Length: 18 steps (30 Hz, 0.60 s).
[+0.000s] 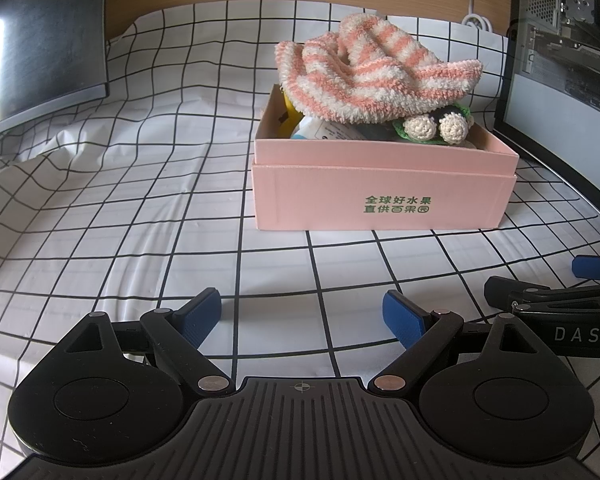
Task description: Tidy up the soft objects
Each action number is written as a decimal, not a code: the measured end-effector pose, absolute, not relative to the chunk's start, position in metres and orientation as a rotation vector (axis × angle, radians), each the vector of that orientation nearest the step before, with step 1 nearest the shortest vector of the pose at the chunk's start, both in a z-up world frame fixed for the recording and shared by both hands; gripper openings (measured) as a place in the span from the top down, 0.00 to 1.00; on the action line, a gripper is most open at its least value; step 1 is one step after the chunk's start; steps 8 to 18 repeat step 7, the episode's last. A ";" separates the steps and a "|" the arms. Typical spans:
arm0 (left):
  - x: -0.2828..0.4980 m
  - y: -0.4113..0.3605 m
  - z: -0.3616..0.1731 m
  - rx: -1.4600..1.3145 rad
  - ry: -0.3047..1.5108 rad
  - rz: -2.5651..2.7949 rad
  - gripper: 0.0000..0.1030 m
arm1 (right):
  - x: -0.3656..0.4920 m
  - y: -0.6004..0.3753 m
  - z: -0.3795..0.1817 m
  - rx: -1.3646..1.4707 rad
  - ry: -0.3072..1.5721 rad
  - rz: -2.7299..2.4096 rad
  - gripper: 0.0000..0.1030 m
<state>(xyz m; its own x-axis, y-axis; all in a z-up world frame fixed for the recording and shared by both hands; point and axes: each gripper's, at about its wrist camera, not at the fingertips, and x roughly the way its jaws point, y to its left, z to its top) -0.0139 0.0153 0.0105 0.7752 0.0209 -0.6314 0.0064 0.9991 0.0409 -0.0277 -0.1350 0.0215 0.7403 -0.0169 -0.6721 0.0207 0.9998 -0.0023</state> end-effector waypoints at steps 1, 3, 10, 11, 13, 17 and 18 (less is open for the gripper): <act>-0.014 0.015 0.010 0.042 0.684 0.008 0.11 | -0.028 -0.135 0.021 0.005 0.737 -0.021 0.00; -0.014 0.015 0.010 0.044 0.684 0.008 0.11 | -0.028 -0.135 0.021 0.005 0.737 -0.021 0.00; -0.014 0.015 0.010 0.044 0.683 0.008 0.10 | -0.028 -0.135 0.021 0.005 0.737 -0.021 0.00; -0.014 0.015 0.010 0.044 0.683 0.008 0.10 | -0.028 -0.135 0.021 0.005 0.737 -0.021 0.00; -0.014 0.015 0.010 0.044 0.683 0.008 0.10 | -0.028 -0.135 0.021 0.005 0.737 -0.021 0.00; -0.014 0.015 0.010 0.044 0.683 0.008 0.10 | -0.028 -0.135 0.021 0.005 0.737 -0.021 0.00; -0.014 0.015 0.010 0.044 0.683 0.008 0.10 | -0.028 -0.135 0.021 0.005 0.737 -0.021 0.00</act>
